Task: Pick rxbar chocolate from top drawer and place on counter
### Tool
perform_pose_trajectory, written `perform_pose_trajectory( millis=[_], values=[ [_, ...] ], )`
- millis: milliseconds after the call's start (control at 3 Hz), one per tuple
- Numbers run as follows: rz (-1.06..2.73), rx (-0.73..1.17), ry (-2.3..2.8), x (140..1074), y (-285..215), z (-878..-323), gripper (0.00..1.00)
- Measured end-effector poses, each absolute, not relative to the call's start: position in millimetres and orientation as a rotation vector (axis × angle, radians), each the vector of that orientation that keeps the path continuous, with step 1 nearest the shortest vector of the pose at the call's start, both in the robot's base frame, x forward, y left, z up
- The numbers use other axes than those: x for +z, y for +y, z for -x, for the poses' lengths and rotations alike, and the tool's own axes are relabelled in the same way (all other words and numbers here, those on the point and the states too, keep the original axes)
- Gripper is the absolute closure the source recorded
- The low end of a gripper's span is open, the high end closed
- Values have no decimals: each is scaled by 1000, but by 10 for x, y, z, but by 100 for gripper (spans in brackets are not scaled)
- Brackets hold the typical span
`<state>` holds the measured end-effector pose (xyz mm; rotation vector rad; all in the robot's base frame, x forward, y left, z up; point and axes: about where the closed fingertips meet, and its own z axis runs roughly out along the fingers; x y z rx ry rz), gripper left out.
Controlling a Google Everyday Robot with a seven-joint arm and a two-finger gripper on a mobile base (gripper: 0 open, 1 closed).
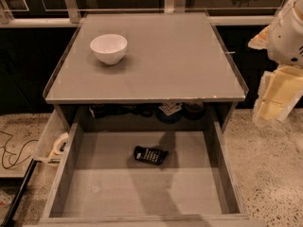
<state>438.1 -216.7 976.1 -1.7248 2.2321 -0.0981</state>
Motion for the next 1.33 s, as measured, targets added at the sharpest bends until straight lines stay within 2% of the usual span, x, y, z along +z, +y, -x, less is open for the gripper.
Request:
perform_pose_trajectory(
  millis=[667, 1333],
  values=[
    [1716, -81, 2235, 9597, -2170, -4312, 0],
    [1709, 104, 2152, 8800, -2005, -4191, 0]
  ],
)
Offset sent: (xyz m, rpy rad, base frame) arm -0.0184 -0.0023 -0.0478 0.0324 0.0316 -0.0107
